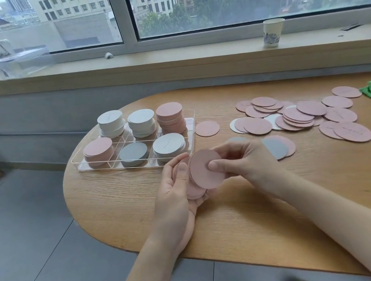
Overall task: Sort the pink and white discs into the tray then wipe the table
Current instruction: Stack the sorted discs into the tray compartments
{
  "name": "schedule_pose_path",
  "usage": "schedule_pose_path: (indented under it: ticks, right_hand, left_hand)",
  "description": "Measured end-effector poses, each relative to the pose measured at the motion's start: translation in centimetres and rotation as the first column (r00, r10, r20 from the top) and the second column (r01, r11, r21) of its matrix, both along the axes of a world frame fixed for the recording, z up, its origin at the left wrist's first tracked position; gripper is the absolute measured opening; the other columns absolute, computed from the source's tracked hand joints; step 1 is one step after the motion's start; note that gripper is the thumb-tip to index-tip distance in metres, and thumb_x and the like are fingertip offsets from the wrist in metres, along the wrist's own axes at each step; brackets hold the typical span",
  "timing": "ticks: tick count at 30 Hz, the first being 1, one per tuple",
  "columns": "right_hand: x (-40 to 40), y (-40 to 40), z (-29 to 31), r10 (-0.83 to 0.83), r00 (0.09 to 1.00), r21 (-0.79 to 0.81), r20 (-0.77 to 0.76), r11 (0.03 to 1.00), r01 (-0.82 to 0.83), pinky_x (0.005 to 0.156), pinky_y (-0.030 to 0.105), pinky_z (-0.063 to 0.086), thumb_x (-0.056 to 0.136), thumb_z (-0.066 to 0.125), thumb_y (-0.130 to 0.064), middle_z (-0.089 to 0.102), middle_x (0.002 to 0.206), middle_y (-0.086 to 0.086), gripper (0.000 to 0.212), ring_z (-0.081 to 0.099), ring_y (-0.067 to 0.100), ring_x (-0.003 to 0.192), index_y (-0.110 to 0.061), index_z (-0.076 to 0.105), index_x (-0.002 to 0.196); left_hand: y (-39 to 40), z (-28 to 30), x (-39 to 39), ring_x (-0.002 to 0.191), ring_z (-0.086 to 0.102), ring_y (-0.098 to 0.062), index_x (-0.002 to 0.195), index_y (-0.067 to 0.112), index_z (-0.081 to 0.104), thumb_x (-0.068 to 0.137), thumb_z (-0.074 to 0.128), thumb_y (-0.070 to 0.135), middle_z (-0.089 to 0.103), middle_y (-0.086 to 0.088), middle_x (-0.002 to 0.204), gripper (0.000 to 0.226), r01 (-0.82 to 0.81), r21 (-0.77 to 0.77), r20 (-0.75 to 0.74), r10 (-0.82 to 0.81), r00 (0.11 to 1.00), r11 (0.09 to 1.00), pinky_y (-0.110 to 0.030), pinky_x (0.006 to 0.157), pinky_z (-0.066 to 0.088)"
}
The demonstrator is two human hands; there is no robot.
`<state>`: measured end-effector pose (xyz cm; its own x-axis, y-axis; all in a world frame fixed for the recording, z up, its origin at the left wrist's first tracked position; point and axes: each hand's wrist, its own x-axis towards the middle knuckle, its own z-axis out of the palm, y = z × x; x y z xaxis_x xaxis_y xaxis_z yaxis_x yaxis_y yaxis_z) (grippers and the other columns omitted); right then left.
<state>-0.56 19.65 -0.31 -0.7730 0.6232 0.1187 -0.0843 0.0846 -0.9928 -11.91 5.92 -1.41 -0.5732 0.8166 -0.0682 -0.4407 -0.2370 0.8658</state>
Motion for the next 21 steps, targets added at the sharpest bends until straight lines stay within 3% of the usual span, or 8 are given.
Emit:
schedule_pose_path:
  ticks: [4, 10, 14, 16, 18, 21]
  right_hand:
    - [-0.3, -0.4, -0.2, -0.075, 0.997, 0.187, 0.023, 0.980, 0.069, 0.062, 0.026, 0.055, 0.076, 0.086, -0.013, 0.071, 0.074, 0.003, 0.019, 0.061, 0.012, 0.062, -0.021, 0.081, 0.092]
    - [-0.7, -0.7, -0.7, -0.082, 0.992, 0.321, 0.098, 0.946, 0.047, 0.064, 0.022, 0.052, 0.082, 0.081, -0.028, 0.067, 0.086, -0.002, 0.025, 0.057, 0.006, 0.064, -0.023, 0.080, 0.106]
    - [-1.1, 2.1, -0.1, -0.158, 0.982, 0.390, 0.104, 0.915, 0.105, 0.064, 0.018, 0.048, 0.093, 0.071, -0.032, 0.068, 0.074, -0.017, 0.015, 0.059, 0.003, 0.063, -0.022, 0.080, 0.101]
    - [-2.0, 4.0, 0.2, -0.249, 0.962, 0.486, 0.111, 0.858, 0.166, 0.066, 0.019, 0.049, 0.094, 0.070, -0.035, 0.071, 0.077, -0.019, 0.018, 0.063, 0.004, 0.070, -0.021, 0.079, 0.101]
    - [-3.4, 6.2, 0.1, -0.355, 0.922, 0.598, 0.154, 0.776, 0.199, 0.077, 0.023, 0.051, 0.093, 0.070, -0.036, 0.075, 0.090, -0.009, 0.022, 0.066, 0.010, 0.083, -0.018, 0.078, 0.106]
    - [-5.6, 9.1, -0.2, -0.440, 0.842, 0.710, 0.313, 0.697, 0.101, 0.094, 0.030, 0.046, 0.094, 0.068, -0.042, 0.070, 0.113, 0.006, 0.041, 0.061, 0.018, 0.104, -0.013, 0.070, 0.123]
  left_hand:
    - [-0.3, 0.1, -0.1, 0.103, 0.073, -0.028, 0.137, 0.012, 0.052, 0.096, 0.054, 0.035, 0.071, -0.015, 0.126, 0.047, 0.076, 0.017, 0.015, -0.076, 0.997, 0.997, -0.041, 0.081, 0.063]
    - [-0.3, -0.3, -0.1, 0.100, 0.074, -0.034, 0.133, 0.014, 0.056, 0.102, 0.054, 0.009, 0.069, -0.018, 0.127, 0.031, 0.124, 0.028, 0.007, -0.124, 0.992, 0.992, -0.042, 0.079, 0.064]
    - [-0.4, -0.5, -0.2, 0.107, 0.071, -0.045, 0.132, 0.016, 0.058, 0.102, 0.055, 0.003, 0.060, -0.026, 0.135, 0.032, 0.119, 0.009, -0.003, -0.119, 0.993, 0.993, -0.039, 0.073, 0.062]
    - [-0.5, -0.6, -0.3, 0.105, 0.072, -0.043, 0.132, 0.018, 0.059, 0.101, 0.056, -0.003, 0.059, -0.027, 0.131, 0.038, 0.129, 0.005, -0.024, -0.129, 0.991, 0.992, -0.037, 0.071, 0.061]
    - [-0.5, -0.6, -0.3, 0.102, 0.072, -0.041, 0.132, 0.019, 0.060, 0.099, 0.057, -0.007, 0.058, -0.029, 0.132, 0.042, 0.140, 0.009, -0.031, -0.139, 0.990, 0.990, -0.036, 0.070, 0.060]
    - [-0.5, -0.7, -0.5, 0.100, 0.073, -0.039, 0.130, 0.019, 0.060, 0.098, 0.057, -0.009, 0.061, -0.027, 0.125, 0.042, 0.140, 0.009, -0.022, -0.140, 0.990, 0.990, -0.033, 0.065, 0.058]
